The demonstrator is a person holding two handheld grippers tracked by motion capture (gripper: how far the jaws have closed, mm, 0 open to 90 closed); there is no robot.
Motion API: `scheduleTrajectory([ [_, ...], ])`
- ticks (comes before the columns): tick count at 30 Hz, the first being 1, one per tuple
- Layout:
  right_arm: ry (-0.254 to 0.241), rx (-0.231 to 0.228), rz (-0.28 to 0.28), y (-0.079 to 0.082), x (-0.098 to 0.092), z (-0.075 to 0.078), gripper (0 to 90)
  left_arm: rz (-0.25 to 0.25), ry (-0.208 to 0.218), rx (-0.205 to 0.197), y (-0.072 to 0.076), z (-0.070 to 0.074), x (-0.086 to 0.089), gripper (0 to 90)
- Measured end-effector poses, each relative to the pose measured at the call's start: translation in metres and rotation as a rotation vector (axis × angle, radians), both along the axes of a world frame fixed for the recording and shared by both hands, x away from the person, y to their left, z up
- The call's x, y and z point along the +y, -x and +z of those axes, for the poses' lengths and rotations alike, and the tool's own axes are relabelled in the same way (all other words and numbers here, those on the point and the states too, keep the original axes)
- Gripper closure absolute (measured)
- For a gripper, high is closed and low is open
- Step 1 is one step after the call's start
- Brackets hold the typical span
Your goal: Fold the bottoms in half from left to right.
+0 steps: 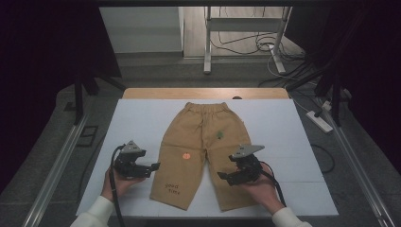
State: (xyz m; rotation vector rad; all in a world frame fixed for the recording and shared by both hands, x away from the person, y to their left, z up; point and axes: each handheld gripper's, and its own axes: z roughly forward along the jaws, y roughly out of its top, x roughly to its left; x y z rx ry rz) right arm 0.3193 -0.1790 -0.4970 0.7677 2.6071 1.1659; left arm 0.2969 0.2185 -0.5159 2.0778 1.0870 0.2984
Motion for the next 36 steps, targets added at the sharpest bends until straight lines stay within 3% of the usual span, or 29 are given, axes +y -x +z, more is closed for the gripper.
scheduleTrajectory([
  [36,0.015,0.005,0.161,0.014,0.087,-0.012,20.8,0.002,0.009,-0.013,-0.005,0.002,-0.002,16.5],
])
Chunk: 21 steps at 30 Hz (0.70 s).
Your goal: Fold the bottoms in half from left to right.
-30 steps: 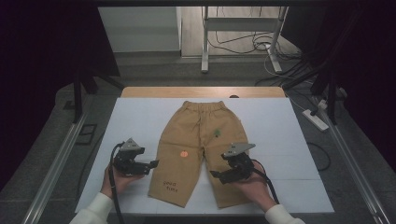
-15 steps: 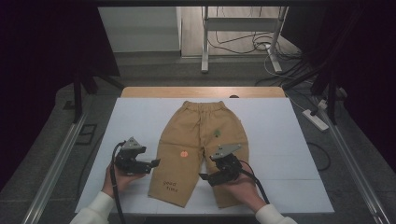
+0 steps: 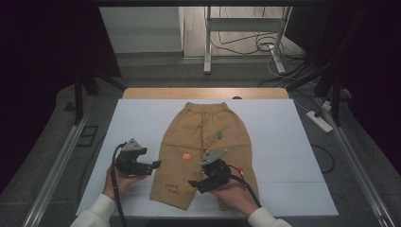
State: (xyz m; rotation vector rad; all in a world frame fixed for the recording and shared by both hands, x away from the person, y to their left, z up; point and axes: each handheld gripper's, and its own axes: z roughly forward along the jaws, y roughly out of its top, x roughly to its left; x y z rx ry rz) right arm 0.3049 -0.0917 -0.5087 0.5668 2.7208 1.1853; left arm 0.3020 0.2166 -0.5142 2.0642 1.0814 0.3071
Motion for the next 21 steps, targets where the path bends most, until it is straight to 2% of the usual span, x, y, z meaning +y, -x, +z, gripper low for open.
scheduleTrajectory([
  [21,0.021,0.024,0.107,0.016,0.049,-0.011,21.1,0.004,0.000,-0.004,0.000,0.000,0.001,16.5],
])
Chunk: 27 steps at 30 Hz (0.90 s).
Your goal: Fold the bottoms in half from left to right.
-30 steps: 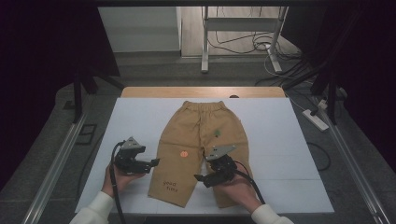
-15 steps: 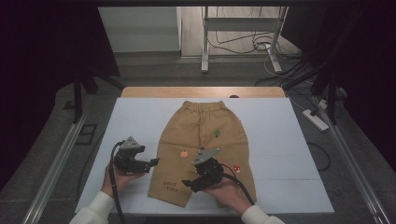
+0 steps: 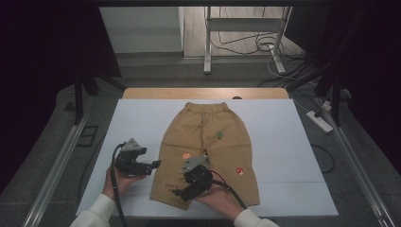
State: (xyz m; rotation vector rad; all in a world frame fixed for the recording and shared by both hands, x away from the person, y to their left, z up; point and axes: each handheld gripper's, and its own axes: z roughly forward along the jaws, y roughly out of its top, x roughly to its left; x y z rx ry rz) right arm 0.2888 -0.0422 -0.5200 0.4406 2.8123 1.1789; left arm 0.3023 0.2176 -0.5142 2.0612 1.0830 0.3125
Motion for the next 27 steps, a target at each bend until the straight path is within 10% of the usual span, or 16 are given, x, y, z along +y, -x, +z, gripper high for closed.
scheduleTrajectory([
  [27,0.036,-0.030,0.118,0.024,0.063,-0.014,24.5,0.035,0.011,0.010,-0.002,-0.001,0.007,17.4],
])
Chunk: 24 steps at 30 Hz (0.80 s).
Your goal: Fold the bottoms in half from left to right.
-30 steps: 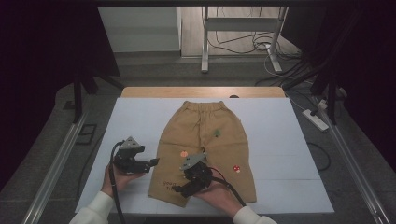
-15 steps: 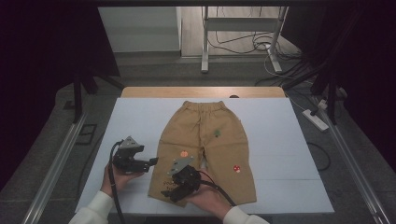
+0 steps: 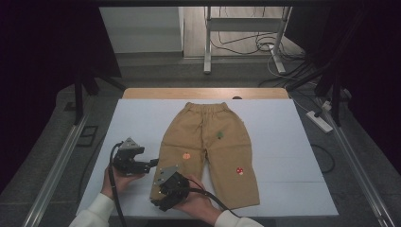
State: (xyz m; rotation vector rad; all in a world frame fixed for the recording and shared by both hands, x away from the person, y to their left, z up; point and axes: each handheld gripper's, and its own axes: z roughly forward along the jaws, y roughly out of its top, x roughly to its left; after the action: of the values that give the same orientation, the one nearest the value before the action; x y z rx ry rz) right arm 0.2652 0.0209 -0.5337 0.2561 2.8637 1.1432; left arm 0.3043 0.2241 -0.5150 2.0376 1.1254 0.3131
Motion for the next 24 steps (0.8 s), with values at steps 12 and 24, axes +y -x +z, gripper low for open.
scheduleTrajectory([
  [12,0.023,-0.035,0.022,0.001,0.013,-0.009,31.3,0.005,-0.007,0.006,0.000,-0.001,0.001,17.4],
  [24,0.010,-0.021,-0.016,-0.007,-0.012,0.004,85.7,0.011,-0.006,0.003,0.000,0.000,0.001,17.4],
])
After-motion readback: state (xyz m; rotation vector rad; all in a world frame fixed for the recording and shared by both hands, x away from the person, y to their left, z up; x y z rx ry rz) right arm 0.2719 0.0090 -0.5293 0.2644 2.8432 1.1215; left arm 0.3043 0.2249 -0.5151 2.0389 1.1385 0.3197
